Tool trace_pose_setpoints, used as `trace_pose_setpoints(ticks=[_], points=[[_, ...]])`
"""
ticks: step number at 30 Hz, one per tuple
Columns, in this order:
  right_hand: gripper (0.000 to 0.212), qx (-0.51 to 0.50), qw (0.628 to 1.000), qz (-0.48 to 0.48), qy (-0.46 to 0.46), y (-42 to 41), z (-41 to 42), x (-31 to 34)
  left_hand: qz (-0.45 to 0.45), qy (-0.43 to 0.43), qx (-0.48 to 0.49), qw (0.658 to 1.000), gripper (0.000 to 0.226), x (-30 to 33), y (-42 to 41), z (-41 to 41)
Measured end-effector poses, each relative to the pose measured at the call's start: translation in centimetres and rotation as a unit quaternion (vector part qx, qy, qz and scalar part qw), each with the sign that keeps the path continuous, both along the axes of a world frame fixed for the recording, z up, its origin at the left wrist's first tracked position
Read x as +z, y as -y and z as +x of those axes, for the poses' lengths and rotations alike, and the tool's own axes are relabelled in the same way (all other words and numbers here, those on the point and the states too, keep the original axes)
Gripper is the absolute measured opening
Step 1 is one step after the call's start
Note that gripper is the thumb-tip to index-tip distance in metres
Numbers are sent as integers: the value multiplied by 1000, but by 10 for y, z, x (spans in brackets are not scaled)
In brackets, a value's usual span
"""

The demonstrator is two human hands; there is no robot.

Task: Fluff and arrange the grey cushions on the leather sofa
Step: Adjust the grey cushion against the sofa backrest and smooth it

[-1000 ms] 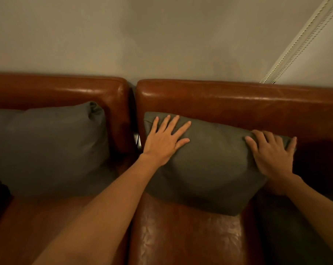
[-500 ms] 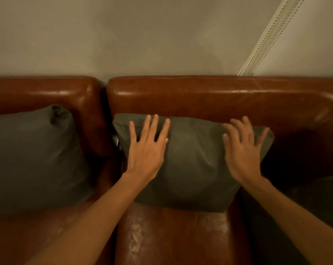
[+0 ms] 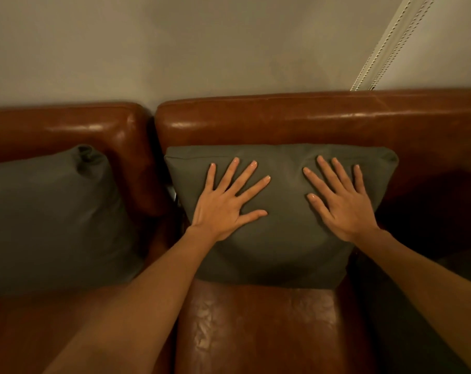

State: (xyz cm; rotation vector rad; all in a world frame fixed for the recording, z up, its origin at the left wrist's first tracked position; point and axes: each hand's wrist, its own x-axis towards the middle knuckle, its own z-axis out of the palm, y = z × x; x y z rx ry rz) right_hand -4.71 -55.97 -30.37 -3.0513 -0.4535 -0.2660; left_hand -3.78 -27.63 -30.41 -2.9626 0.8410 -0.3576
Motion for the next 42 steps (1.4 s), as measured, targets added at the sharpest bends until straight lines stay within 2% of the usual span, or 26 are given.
trace_pose_setpoints(ticks=[5, 8, 10, 12, 14, 15, 16, 17, 18, 19, 21, 23, 25, 28, 29, 30, 31, 33, 34, 36, 37, 38, 40, 42], points=[[51, 11, 994, 100, -37, 10, 3, -4, -19, 19, -2, 1000, 52, 6, -7, -3], [51, -54, 989, 132, 32, 14, -10, -8, -112, 38, 164, 979, 61, -3, -31, -14], [56, -190, 960, 187, 83, 15, -23, -12, -231, 5, 262, 937, 80, -12, -48, -26], [74, -315, 887, 324, 91, 13, -38, -18, -404, -72, 291, 864, 103, -14, -54, -33], [95, -370, 762, 529, 53, 7, -44, -19, -574, -172, 286, 748, 121, -13, -47, -36], [99, -375, 702, 604, 30, 3, -44, -17, -627, -213, 284, 693, 122, -11, -41, -37], [94, -377, 658, 652, 4, 0, -44, -13, -659, -236, 290, 652, 117, -10, -36, -41], [82, -371, 635, 677, -13, -2, -44, -9, -671, -238, 307, 632, 109, -9, -32, -43], [65, -363, 629, 687, -15, -3, -44, -5, -671, -224, 326, 627, 102, -8, -30, -45], [53, -356, 631, 689, -9, -2, -44, -2, -659, -200, 345, 637, 97, -7, -30, -48], [46, -342, 639, 689, 10, 0, -45, 1, -619, -149, 381, 670, 91, -7, -31, -53], [48, -329, 647, 688, 16, -3, -42, 5, -610, -115, 408, 670, 86, -12, -33, -60], [54, -329, 659, 676, -8, -13, -36, 3, -604, -109, 445, 652, 81, -20, -36, -63], [64, -344, 652, 668, -104, -19, -24, -4, -595, -177, 473, 625, 87, -34, -43, -60], [64, -347, 656, 659, -118, -18, -22, -6, -591, -179, 472, 629, 90, -35, -43, -59], [64, -352, 678, 637, -107, -17, -22, -7, -569, -153, 472, 656, 90, -35, -42, -58], [61, -358, 713, 599, -65, -17, -24, -7, -524, -103, 467, 705, 85, -33, -39, -59], [52, -329, 791, 510, 80, -24, -36, -5, -409, 3, 413, 814, 68, -28, -27, -65], [49, -278, 832, 461, 136, -32, -44, -3, -357, 34, 359, 862, 62, -24, -18, -70], [48, -114, 932, 308, 155, -52, -56, -8, -241, 40, 213, 946, 58, -28, 0, -77], [48, -31, 965, 220, 139, -57, -59, -18, -183, 22, 145, 972, 58, -33, 5, -79], [48, 16, 982, 146, 120, -59, -61, -26, -133, 3, 95, 987, 59, -37, 7, -77], [51, 4, 993, 92, 80, -51, -55, -35, -87, -19, 69, 994, 60, -43, 5, -65], [55, -54, 991, 111, 45, -36, -42, -41, -82, -25, 83, 993, 60, -47, 3, -52]])
